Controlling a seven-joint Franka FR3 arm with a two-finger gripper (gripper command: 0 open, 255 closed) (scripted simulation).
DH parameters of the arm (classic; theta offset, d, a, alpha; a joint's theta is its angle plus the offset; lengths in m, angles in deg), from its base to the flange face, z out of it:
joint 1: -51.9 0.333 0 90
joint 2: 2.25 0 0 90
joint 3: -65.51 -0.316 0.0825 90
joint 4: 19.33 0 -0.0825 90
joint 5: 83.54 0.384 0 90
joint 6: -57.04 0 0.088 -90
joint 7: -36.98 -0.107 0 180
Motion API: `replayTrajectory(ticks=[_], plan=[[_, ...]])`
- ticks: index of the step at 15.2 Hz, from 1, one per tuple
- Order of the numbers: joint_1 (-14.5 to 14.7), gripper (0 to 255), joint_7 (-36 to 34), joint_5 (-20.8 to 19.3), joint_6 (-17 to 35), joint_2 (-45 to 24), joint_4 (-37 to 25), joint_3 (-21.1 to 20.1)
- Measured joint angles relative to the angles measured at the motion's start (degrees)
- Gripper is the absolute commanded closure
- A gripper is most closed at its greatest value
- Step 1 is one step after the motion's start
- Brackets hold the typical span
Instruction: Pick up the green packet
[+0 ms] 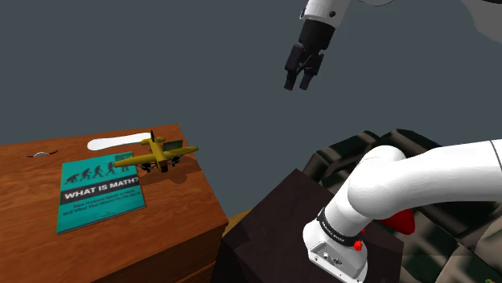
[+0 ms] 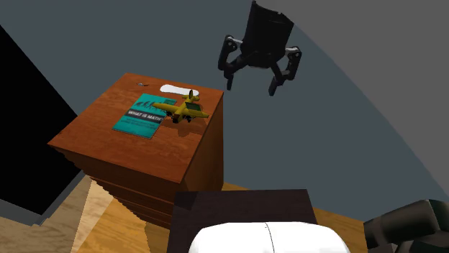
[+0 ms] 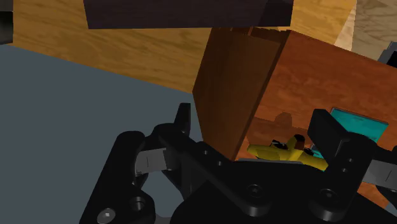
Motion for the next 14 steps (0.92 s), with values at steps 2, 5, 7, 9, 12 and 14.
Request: replayTrajectory(ticks=[2,5,7,9,12,14], plan=[[0.37,0,0.83,-0.16,0.85,-0.6,0.18,-0.02],[2.1,0,6.0,-1.38,5.79,-4.56,0.78,0.5],[3.43,0,9.72,-2.1,9.8,-7.2,1.7,0.62],[4.74,0,13.48,-2.81,13.33,-10.28,1.63,0.79],[6.58,0,19.09,-3.75,18.87,-14.97,1.72,0.97],[7.72,0,22.84,-4.31,22.46,-18.62,1.04,1.1]])
